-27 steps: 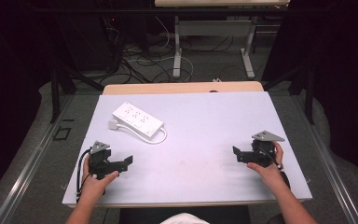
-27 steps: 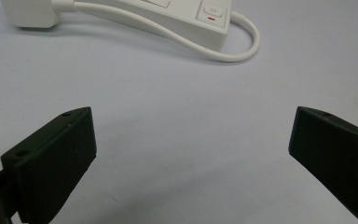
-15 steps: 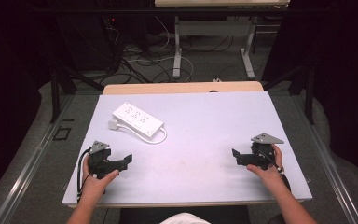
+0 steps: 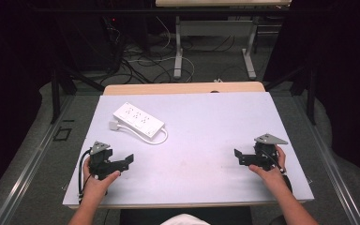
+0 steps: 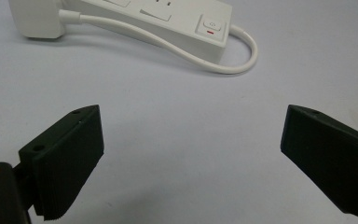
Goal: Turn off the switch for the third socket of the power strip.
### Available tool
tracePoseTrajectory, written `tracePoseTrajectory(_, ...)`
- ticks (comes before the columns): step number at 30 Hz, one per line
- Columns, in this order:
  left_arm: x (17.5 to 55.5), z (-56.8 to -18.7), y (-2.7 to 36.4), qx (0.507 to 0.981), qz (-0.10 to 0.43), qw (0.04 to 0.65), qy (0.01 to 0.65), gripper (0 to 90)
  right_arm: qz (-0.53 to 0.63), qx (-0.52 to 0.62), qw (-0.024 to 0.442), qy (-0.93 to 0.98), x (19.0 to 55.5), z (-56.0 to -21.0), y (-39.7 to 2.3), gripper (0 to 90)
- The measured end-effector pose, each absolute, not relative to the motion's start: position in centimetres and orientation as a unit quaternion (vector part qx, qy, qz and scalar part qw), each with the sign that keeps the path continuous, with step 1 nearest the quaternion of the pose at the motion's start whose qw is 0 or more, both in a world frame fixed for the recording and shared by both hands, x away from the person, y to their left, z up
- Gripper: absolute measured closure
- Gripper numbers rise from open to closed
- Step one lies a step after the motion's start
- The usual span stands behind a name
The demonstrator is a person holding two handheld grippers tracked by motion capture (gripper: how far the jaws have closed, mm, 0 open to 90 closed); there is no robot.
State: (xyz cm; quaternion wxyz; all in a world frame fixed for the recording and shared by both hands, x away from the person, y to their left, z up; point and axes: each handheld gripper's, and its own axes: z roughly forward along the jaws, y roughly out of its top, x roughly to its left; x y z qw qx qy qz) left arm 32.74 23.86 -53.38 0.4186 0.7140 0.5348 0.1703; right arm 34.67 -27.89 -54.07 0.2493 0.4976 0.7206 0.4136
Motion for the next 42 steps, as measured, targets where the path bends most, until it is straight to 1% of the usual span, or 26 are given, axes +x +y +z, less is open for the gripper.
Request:
tracePoseTrajectory(4, 32.8, -53.1, 23.7, 0.710, 0.169, 0.419, 0.540, 7.0, 0.414, 0.495, 0.254, 0.720, 34.6, -54.1, -27.9, 0.0)
tracePoseTrajectory(9, 33.0, -52.6, 23.7, 0.701, 0.172, 0.420, 0.550, 14.5, 0.414, 0.497, 0.252, 0.720, 34.6, -54.2, -27.9, 0.2)
tracePoseTrajectory(16, 33.7, -51.9, 23.6, 0.704, 0.178, 0.407, 0.554, 15.2, 0.416, 0.500, 0.257, 0.715, 34.6, -54.2, -28.0, 0.3)
tracePoseTrajectory(37, 35.8, -48.1, 22.9, 0.710, 0.185, 0.410, 0.542, 16.9, 0.417, 0.510, 0.250, 0.710, 34.6, -54.2, -28.4, 2.1)
tracePoseTrajectory(42, 36.3, -47.4, 22.5, 0.712, 0.192, 0.411, 0.536, 18.5, 0.416, 0.508, 0.251, 0.711, 34.7, -54.3, -28.5, 2.9)
